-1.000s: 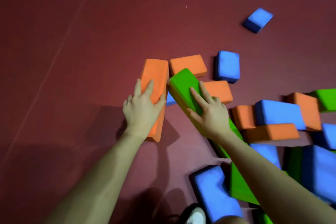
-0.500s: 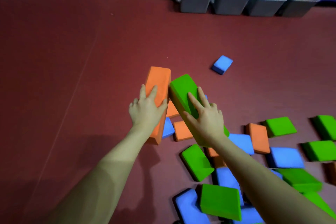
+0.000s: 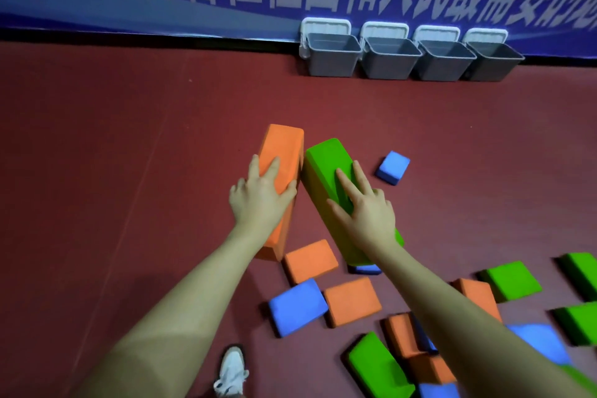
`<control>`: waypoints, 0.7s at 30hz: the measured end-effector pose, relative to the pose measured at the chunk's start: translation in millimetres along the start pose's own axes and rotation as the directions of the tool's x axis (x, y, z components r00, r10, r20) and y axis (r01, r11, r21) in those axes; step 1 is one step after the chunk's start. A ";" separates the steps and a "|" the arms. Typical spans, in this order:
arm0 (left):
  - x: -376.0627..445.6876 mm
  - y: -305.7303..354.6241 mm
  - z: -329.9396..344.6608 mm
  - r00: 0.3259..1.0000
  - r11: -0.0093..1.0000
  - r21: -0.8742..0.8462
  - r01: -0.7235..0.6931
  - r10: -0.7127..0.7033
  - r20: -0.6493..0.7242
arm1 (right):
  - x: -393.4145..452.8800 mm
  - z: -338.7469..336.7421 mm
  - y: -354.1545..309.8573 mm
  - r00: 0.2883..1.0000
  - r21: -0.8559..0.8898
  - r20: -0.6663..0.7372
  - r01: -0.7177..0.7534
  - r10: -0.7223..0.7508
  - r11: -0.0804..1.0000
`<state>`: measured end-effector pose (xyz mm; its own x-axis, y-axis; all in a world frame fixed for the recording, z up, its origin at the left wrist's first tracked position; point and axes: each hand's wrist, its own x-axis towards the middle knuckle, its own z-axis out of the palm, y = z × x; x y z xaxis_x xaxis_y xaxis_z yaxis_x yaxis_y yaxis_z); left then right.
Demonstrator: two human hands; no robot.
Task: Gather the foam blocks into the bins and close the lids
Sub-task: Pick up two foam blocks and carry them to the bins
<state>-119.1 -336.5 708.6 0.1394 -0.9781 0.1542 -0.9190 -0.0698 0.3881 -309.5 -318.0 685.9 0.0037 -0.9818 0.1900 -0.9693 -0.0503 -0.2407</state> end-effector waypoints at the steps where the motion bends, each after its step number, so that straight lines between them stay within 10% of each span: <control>1: 19.2 -10.9 -5.1 1.000 1.000 0.005 -0.015 0.015 -0.004 | 17.8 4.2 -13.7 1.000 0.005 -0.006 -0.011 0.011 1.000; 21: 385.9 -76.2 8.8 0.998 0.991 0.114 -0.063 0.064 -0.010 | 376.2 87.5 -105.3 0.999 0.004 -0.047 0.021 -0.020 1.000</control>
<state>1.5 -710.4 730.6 0.0836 -0.9786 0.1880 -0.9619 -0.0300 0.2716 -184.5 -698.1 699.5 0.0119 -0.9709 0.2392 -0.9680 -0.0712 -0.2405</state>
